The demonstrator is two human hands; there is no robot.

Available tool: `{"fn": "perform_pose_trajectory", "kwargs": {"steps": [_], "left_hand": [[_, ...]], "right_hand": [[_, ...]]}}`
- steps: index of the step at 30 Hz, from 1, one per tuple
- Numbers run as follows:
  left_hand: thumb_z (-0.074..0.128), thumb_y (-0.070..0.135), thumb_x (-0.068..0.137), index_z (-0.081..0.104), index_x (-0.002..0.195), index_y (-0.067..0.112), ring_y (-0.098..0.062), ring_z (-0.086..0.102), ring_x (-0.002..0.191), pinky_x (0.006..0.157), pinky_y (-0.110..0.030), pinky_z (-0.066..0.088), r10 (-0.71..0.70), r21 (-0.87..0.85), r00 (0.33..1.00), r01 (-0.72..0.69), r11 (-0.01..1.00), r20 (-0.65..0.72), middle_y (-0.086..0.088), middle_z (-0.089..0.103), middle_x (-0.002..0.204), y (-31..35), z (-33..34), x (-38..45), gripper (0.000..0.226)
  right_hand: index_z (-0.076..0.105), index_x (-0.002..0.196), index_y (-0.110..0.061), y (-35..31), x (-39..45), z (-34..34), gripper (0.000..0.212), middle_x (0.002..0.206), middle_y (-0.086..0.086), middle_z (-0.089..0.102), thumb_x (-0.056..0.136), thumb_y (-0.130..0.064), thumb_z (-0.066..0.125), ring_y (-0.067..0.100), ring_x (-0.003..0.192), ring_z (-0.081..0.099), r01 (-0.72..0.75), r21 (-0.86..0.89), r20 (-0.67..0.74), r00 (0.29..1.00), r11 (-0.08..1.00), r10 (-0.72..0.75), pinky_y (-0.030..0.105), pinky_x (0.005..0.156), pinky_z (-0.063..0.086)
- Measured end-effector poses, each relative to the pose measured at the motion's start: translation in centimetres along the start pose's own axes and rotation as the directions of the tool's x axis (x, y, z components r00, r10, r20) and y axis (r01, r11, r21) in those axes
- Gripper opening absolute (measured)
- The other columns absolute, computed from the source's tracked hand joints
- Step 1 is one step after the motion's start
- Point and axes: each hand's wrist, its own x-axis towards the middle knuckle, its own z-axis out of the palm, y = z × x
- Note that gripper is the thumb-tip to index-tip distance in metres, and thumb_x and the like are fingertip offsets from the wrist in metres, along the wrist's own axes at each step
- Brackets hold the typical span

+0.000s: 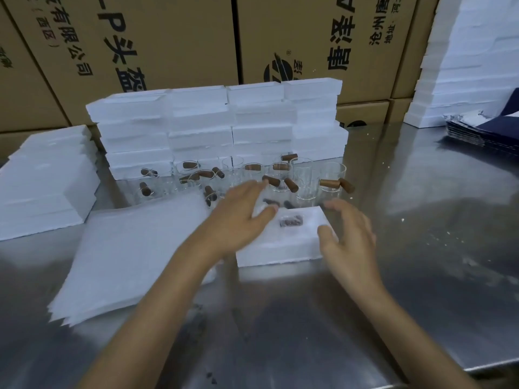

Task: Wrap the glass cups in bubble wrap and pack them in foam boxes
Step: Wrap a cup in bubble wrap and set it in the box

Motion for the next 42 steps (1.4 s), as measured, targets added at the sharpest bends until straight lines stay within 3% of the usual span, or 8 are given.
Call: {"fn": "perform_pose_trajectory", "kwargs": {"steps": [7, 13, 17, 24, 26, 29, 36, 42], "left_hand": [[0.046, 0.021, 0.101, 0.030, 0.155, 0.016, -0.030, 0.034, 0.142, 0.115, -0.045, 0.033, -0.097, 0.031, 0.964, 0.108, 0.994, -0.248, -0.013, 0.033, 0.154, -2.7, -6.3, 12.1, 0.056], [0.049, 0.022, 0.099, 0.034, 0.151, 0.007, -0.031, 0.026, 0.146, 0.121, -0.040, 0.017, -0.049, 0.395, 0.973, 0.138, 0.908, -0.226, -0.017, 0.032, 0.157, -5.4, -7.2, 22.7, 0.057], [0.047, 0.025, 0.097, 0.041, 0.145, 0.003, -0.033, 0.025, 0.146, 0.124, -0.044, -0.002, -0.082, 0.537, 0.985, 0.153, 0.829, -0.153, -0.019, 0.045, 0.147, -7.3, -6.6, 26.5, 0.052], [0.048, 0.017, 0.096, 0.043, 0.146, 0.011, -0.029, 0.047, 0.132, 0.123, -0.046, -0.004, -0.030, 0.272, 0.965, 0.103, 0.957, -0.260, -0.014, 0.059, 0.133, -6.7, -5.5, 26.7, 0.051], [0.051, 0.016, 0.096, 0.044, 0.146, 0.016, -0.029, 0.049, 0.129, 0.122, -0.042, 0.012, -0.027, 0.091, 0.955, 0.056, 0.994, -0.296, -0.012, 0.056, 0.138, -5.8, -5.5, 26.3, 0.051], [0.058, 0.015, 0.093, 0.046, 0.145, 0.021, -0.027, 0.056, 0.117, 0.092, -0.028, 0.042, -0.029, -0.097, 0.956, 0.001, 0.995, -0.293, -0.009, 0.052, 0.141, -4.1, -5.7, 25.6, 0.054], [0.064, 0.023, 0.093, 0.040, 0.146, 0.018, -0.032, 0.049, 0.121, 0.097, -0.046, 0.045, 0.196, 0.416, 0.907, -0.026, 0.909, -0.372, -0.013, 0.048, 0.135, -2.0, -5.1, 23.4, 0.059], [0.061, 0.036, 0.093, 0.049, 0.140, 0.021, -0.028, 0.048, 0.116, 0.102, -0.044, 0.032, 0.500, 0.699, 0.810, -0.166, 0.695, -0.305, -0.008, 0.050, 0.124, 0.1, -6.0, 19.3, 0.050]], "right_hand": [[0.037, 0.147, -0.019, -0.6, 15.8, 2.8, 0.052, 0.149, 0.003, 0.041, 0.097, -0.021, 0.052, 0.024, 0.136, 0.040, 0.038, -0.067, 0.143, 0.989, 0.997, -0.029, 0.049, 0.112, 0.036], [0.011, 0.157, -0.026, 0.2, 26.1, 6.3, 0.072, 0.159, 0.011, 0.029, 0.096, -0.023, 0.048, 0.036, 0.130, 0.047, -0.058, -0.072, 0.303, 0.950, 0.996, 0.077, 0.054, 0.108, 0.038], [0.014, 0.158, -0.023, 1.1, 29.9, 8.4, 0.071, 0.159, 0.004, 0.029, 0.096, -0.018, 0.048, 0.027, 0.140, 0.038, -0.181, 0.047, 0.393, 0.908, 0.982, 0.148, 0.038, 0.111, 0.035], [0.049, 0.139, -0.020, 0.3, 30.0, 8.3, 0.047, 0.129, -0.006, 0.050, 0.092, -0.026, 0.055, 0.016, 0.120, 0.046, -0.213, 0.223, 0.291, 0.946, 0.951, 0.144, 0.029, 0.092, 0.035], [0.057, 0.124, -0.020, -0.4, 29.5, 7.6, 0.032, 0.120, -0.008, 0.056, 0.094, -0.031, 0.056, 0.013, 0.112, 0.050, -0.232, 0.286, 0.274, 0.950, 0.930, 0.153, 0.027, 0.087, 0.036], [0.061, 0.116, -0.010, -2.1, 28.5, 6.7, 0.039, 0.115, 0.000, 0.065, 0.094, -0.041, 0.056, 0.009, 0.099, 0.057, -0.263, 0.357, 0.240, 0.953, 0.896, 0.184, 0.029, 0.080, 0.041], [0.058, 0.098, -0.019, -5.4, 26.8, 4.9, 0.042, 0.096, 0.000, 0.075, 0.091, -0.060, 0.056, 0.017, 0.096, 0.068, -0.423, 0.491, 0.320, 0.900, 0.762, 0.294, 0.034, 0.084, 0.053], [0.059, 0.123, -0.012, -5.3, 24.5, 2.7, 0.053, 0.105, 0.008, 0.065, 0.086, -0.050, 0.065, 0.017, 0.076, 0.064, -0.498, 0.491, 0.370, 0.862, 0.715, 0.346, 0.029, 0.068, 0.052]]}}
